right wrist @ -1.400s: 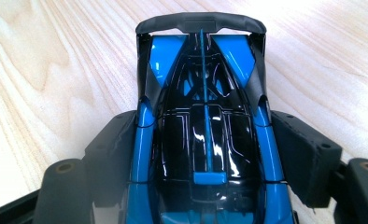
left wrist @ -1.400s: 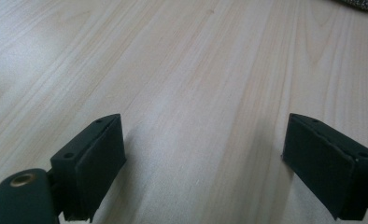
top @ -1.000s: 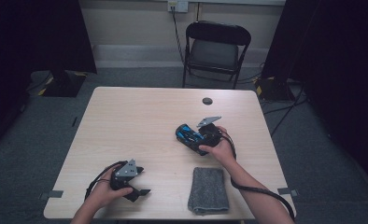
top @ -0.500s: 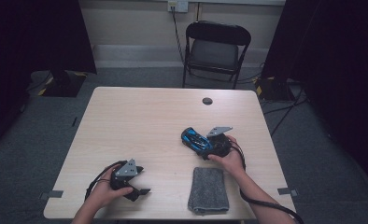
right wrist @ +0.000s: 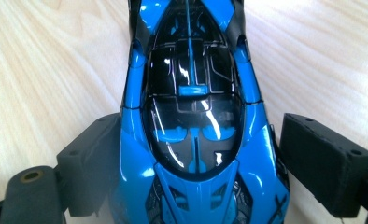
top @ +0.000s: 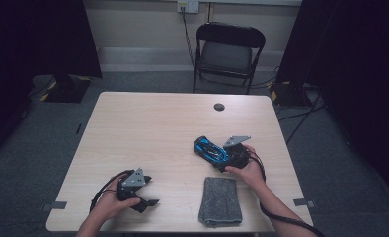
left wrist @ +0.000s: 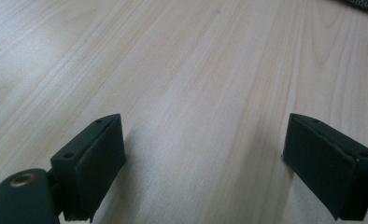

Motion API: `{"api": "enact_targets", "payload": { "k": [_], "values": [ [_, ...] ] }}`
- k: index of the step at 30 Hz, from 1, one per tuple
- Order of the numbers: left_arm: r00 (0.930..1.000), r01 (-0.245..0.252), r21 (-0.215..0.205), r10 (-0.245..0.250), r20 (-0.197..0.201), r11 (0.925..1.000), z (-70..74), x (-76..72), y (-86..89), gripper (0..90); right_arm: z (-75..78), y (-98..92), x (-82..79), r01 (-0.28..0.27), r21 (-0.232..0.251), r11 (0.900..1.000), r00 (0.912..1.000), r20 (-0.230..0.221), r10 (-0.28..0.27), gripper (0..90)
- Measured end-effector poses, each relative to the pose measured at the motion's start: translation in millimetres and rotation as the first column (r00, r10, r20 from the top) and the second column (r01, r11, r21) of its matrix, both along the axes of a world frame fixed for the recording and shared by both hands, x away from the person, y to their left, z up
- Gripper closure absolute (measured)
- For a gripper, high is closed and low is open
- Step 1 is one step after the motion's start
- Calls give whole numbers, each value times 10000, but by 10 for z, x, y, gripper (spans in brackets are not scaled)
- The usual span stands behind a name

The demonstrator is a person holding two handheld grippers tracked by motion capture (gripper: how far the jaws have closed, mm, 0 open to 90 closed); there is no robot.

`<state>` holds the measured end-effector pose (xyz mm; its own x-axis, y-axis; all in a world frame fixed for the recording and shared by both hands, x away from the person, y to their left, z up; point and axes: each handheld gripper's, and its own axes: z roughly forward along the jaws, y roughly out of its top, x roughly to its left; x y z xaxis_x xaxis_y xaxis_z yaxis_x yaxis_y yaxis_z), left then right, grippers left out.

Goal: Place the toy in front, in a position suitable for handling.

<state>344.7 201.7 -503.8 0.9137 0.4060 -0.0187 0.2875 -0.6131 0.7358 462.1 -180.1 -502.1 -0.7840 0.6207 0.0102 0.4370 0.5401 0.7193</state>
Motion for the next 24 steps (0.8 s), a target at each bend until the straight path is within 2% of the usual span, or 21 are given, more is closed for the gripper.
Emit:
{"api": "enact_targets", "payload": {
  "k": [7, 12, 15, 19, 24],
  "values": [
    [10000, -10, -4, 10, -8, 10000, 0, -1, 0, 121, -21, -17, -22, -1, 115, 9999, 9999, 155, -1, 145],
    [10000, -8, -2, 8, -6, 10000, 0, 0, 0, 121, -2, -4, -12, 24, 73, 10000, 10000, 13, -24, 133],
    [10000, -5, -4, 5, 0, 10000, 0, 0, 0, 121, 39, -2, -12, -23, 204, 9998, 10000, 3, 23, 133],
    [10000, -7, 0, 7, 0, 10000, 0, 0, 0, 121, 88, -12, -32, -81, -13, 10000, 10000, 40, 81, 133],
    [10000, -13, 2, 13, 8, 10000, 0, -1, 0, 121, 58, -115, -110, -60, 127, 9999, 9999, -142, 62, 135]
  ]
}}
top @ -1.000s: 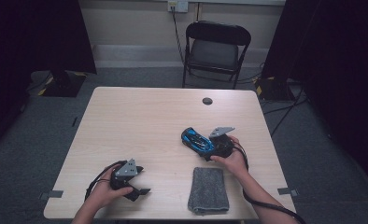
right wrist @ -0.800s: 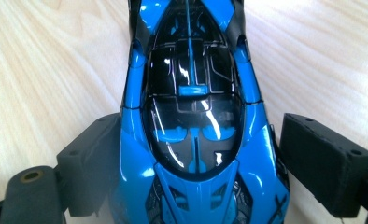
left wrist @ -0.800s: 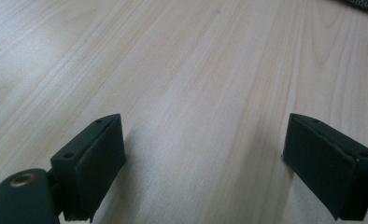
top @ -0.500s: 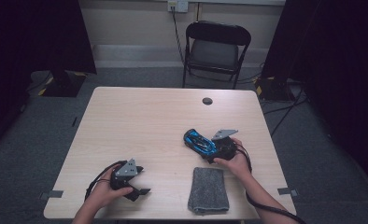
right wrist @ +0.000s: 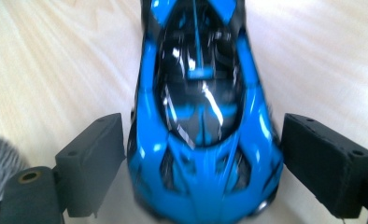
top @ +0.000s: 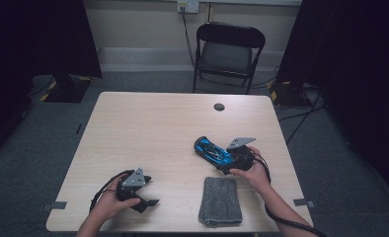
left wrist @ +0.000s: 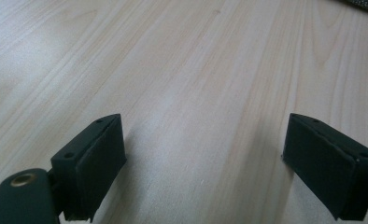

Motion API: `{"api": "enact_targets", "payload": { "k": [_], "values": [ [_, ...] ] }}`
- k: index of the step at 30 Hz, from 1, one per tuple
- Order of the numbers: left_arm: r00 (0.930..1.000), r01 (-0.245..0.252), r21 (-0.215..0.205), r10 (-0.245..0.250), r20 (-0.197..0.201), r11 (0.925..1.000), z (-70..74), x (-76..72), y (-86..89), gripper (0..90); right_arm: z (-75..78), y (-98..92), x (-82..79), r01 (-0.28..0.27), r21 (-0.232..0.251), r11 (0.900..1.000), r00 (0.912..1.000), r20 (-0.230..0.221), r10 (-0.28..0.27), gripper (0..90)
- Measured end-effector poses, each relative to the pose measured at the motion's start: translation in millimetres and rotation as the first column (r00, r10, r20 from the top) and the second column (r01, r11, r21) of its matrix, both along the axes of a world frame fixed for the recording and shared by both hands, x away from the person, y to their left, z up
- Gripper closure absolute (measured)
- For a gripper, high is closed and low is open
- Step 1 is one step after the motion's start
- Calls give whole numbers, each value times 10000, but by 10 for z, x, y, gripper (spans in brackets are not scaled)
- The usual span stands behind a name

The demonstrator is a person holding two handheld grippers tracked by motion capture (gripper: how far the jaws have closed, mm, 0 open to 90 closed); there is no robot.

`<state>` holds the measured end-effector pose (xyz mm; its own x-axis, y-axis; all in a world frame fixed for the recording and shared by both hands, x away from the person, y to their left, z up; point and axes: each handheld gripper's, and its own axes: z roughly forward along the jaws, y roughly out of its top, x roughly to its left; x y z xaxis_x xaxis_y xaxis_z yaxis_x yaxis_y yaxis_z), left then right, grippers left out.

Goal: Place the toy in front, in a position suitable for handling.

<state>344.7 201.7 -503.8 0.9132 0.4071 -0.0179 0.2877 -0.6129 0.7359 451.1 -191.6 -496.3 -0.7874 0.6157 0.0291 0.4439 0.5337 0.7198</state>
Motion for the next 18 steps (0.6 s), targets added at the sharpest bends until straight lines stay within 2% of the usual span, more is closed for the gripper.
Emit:
{"api": "enact_targets", "payload": {
  "k": [2, 6, 10, 13, 16, 18],
  "values": [
    [10000, -3, 1, 3, 4, 10000, 0, 0, 0, 121, -43, -33, -29, 89, -240, 9997, 9999, 64, -87, 132],
    [10000, -46, 11, 46, -6, 10000, 1, -5, 0, 120, -71, -75, -53, 55, -67, 10000, 9997, 232, -54, 145],
    [9999, -147, -26, 147, -28, 9999, 0, -7, -7, 121, -74, -84, -67, -60, 104, 9999, 9993, 375, 56, 236],
    [9990, -325, -309, 316, -312, 9990, 12, -16, -34, 162, -73, -79, -81, -19, 113, 9999, 9992, 409, 15, 239],
    [9990, -178, -108, 174, -411, 9998, 63, -42, -129, 167, -73, -79, -81, -21, 114, 9999, 9992, 410, 17, 240],
    [9987, -91, -207, 81, -499, 9997, 109, -69, -233, 167, -73, -79, -81, -21, 114, 9999, 9992, 410, 16, 240]
  ]
}}
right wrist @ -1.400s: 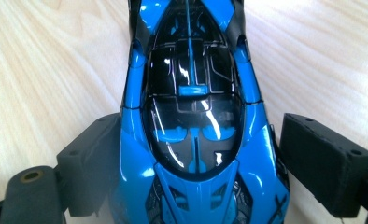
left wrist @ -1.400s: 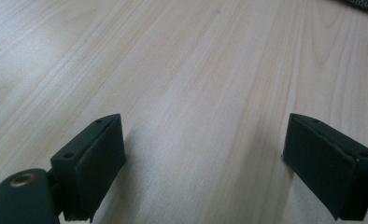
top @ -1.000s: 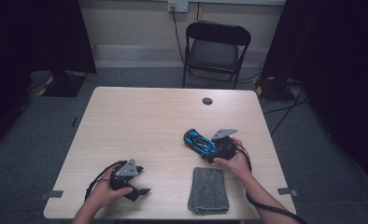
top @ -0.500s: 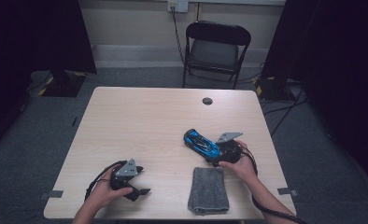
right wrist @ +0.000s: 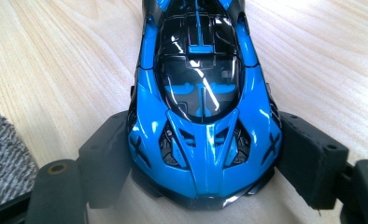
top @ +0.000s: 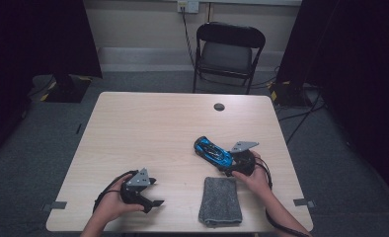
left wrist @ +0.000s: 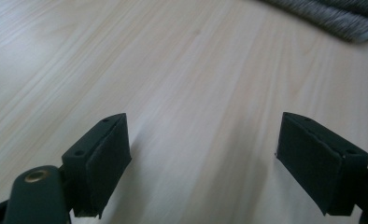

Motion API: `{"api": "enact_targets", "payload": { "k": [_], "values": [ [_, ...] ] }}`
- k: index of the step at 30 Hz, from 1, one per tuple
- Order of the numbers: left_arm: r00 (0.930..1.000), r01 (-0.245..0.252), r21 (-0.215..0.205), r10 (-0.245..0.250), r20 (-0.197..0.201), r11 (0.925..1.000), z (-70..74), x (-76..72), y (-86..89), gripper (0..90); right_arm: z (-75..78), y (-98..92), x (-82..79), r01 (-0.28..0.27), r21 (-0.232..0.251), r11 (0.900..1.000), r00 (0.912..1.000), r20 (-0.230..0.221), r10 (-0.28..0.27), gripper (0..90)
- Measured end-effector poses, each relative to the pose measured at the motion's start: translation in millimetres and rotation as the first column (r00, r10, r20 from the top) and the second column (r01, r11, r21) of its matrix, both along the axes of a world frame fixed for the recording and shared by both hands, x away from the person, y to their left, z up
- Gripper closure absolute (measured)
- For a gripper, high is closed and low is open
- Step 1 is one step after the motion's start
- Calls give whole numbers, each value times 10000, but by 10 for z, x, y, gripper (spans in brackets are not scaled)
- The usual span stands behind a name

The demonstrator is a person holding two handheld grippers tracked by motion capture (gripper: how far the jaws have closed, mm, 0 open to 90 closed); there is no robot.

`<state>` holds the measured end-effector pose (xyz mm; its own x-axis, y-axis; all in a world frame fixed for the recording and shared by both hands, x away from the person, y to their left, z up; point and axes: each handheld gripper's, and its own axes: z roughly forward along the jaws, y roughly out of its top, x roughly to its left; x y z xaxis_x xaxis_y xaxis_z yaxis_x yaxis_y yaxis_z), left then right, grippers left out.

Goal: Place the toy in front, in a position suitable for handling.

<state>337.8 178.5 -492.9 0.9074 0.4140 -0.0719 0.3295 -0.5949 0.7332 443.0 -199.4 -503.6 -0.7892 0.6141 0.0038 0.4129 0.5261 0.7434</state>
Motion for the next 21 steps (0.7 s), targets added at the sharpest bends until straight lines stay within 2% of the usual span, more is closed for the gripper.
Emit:
{"api": "enact_targets", "payload": {
  "k": [3, 5, 6, 7, 9, 14, 17, 19, 21],
  "values": [
    [9999, 2, -358, -7, -138, 9994, 87, -51, -201, 182, 0, 0, 2, 16, 17, 10000, 10000, -35, -16, 238],
    [9990, 243, -536, -262, -353, 9983, 149, -95, -389, 211, -1, -1, 2, 9, 14, 10000, 10000, -20, -9, 238],
    [9983, 380, -506, -401, -417, 9980, 168, -108, -451, 278, -1, 0, 1, 17, 14, 10000, 10000, -19, -17, 239],
    [9974, 551, -483, -573, -447, 9973, 189, -124, -537, 308, -1, 0, 1, 19, 15, 10000, 10000, -17, -19, 238],
    [9962, 740, -481, -760, -418, 9961, 224, -147, -705, 257, -1, 0, 1, 25, 16, 10000, 10000, -22, -25, 238],
    [9922, 1174, -786, -1203, -326, 9900, 329, -187, -1110, 297, -1, 3, -8, 107, 8, 9999, 9999, -19, -107, 238],
    [9866, 1603, -542, -1617, -215, 9856, 366, -216, -1326, 355, -2, 5, -13, 153, 11, 9999, 9999, -1, -153, 238],
    [9815, 1855, -689, -1882, -353, 9802, 351, -234, -1433, 370, -1, 5, -13, 155, 8, 9999, 9999, -9, -155, 238],
    [9786, 1990, -666, -2019, -398, 9777, 319, -250, -1509, 385, -1, 6, -15, 175, 9, 9998, 9998, -7, -175, 238]
  ]
}}
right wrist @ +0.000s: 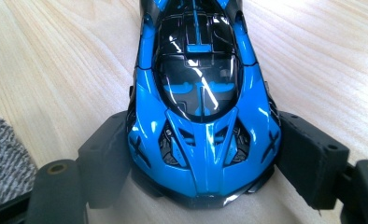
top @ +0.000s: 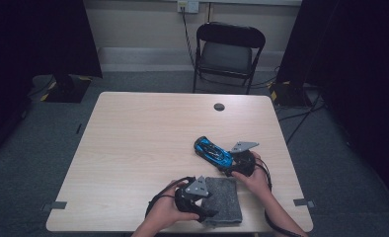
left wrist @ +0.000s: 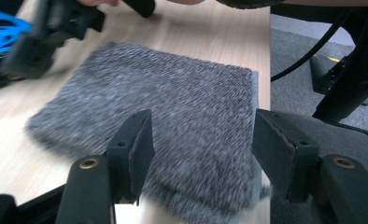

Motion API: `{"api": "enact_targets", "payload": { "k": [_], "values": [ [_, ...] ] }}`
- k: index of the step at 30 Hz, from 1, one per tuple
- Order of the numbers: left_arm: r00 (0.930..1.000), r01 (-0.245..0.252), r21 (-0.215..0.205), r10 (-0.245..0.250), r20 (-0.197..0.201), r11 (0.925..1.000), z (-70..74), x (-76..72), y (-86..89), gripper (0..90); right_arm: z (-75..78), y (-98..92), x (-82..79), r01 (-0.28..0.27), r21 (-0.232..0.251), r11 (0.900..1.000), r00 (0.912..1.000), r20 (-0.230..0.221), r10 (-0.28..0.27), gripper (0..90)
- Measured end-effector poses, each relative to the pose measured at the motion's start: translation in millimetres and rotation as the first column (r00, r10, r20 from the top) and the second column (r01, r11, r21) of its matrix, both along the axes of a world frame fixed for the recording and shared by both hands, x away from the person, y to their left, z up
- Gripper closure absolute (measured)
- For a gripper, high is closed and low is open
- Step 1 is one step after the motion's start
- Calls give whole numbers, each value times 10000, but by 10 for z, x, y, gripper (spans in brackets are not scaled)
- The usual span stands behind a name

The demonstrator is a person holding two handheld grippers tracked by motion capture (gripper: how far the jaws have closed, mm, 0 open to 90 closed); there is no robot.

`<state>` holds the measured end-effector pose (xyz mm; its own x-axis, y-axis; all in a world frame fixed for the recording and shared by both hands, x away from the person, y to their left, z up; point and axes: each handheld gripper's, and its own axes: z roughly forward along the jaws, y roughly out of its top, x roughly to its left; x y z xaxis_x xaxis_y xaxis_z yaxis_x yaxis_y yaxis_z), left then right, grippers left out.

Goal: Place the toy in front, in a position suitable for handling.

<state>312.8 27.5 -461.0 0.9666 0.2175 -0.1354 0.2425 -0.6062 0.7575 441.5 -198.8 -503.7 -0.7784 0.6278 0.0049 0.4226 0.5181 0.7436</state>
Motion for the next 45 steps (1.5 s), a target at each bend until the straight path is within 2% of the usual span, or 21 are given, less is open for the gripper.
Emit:
{"api": "enact_targets", "payload": {
  "k": [3, 6, 9, 13, 16, 19, 20, 22, 23, 26, 28, 29, 31, 33, 34, 36, 37, 39, 41, 43, 45],
  "values": [
    [9997, 125, 130, -123, -187, 9998, -63, -16, -71, 397, 0, 1, -3, 23, 3, 10000, 10000, -1, -23, 238],
    [9997, 81, 658, -64, -255, 9978, -148, 1, -78, 402, 0, 1, -3, 28, 6, 10000, 10000, -3, -28, 238],
    [9990, -36, 562, 61, -452, 9984, -183, 32, -27, 412, 0, 1, -3, 28, 2, 10000, 10000, -1, -28, 238],
    [9998, -94, 881, 109, -170, 9961, -174, 66, 50, 412, 0, 1, -3, 26, 4, 10000, 10000, -1, -26, 238],
    [9989, -464, 1182, 456, 96, 9919, -163, 106, 144, 403, 0, 1, -3, 27, 3, 10000, 10000, -1, -27, 238],
    [9966, -829, 1239, 823, 97, 9888, -160, 159, 270, 400, 0, 1, -3, 27, 1, 10000, 10000, 2, -27, 238],
    [9967, -815, 1440, 803, 144, 9862, -145, 186, 326, 399, 0, 1, -3, 28, 3, 10000, 10000, -3, -28, 238],
    [9922, -1250, 1429, 1235, 196, 9818, -148, 215, 435, 379, 0, 1, -3, 28, 2, 10000, 10000, -4, -28, 238],
    [9920, -1262, 1549, 1236, 261, 9798, -140, 234, 480, 374, 0, 1, -3, 27, 0, 10000, 10000, -1, -27, 238],
    [9856, -1691, 1646, 1676, 232, 9717, -136, 272, 628, 364, 0, 1, -2, 25, 0, 10000, 10000, 0, -25, 238],
    [9833, -1817, 1652, 1798, 266, 9694, -138, 286, 709, 362, 0, 1, -2, 24, 1, 10000, 10000, 0, -24, 238],
    [9801, -1984, 1610, 1966, 267, 9668, -142, 285, 737, 361, 0, 1, -2, 25, 0, 10000, 10000, -1, -25, 238],
    [9789, -2045, 1723, 2018, 331, 9636, -137, 295, 800, 361, 0, 1, -2, 23, 2, 10000, 10000, 0, -23, 238],
    [9707, -2403, 1772, 2364, 433, 9544, -126, 297, 862, 345, 0, 1, -2, 25, 4, 10000, 10000, -1, -25, 238],
    [9638, -2664, 1780, 2631, 422, 9473, -124, 290, 896, 334, 0, 1, -3, 29, 4, 10000, 10000, -4, -29, 238],
    [9570, -2898, 1773, 2877, 382, 9405, -122, 268, 925, 313, 0, 1, -3, 26, 3, 10000, 10000, -1, -26, 238],
    [9551, -2957, 1672, 2949, 303, 9405, -114, 245, 929, 306, 0, 1, -3, 27, 3, 10000, 10000, -3, -27, 238],
    [9577, -2869, 1383, 2871, 189, 9479, -103, 206, 921, 290, 0, 1, -2, 27, 3, 10000, 10000, -2, -27, 238],
    [9611, -2748, 1324, 2761, 85, 9524, -93, 178, 901, 295, 0, 1, -2, 28, 3, 10000, 10000, -5, -28, 238],
    [9678, -2495, 978, 2516, -99, 9634, -86, 155, 883, 352, 0, 1, -2, 27, 4, 10000, 10000, -3, -27, 238],
    [9696, -2422, 837, 2441, -134, 9666, -83, 144, 876, 389, 0, 1, -3, 31, 4, 10000, 10000, -7, -31, 238]
  ]
}}
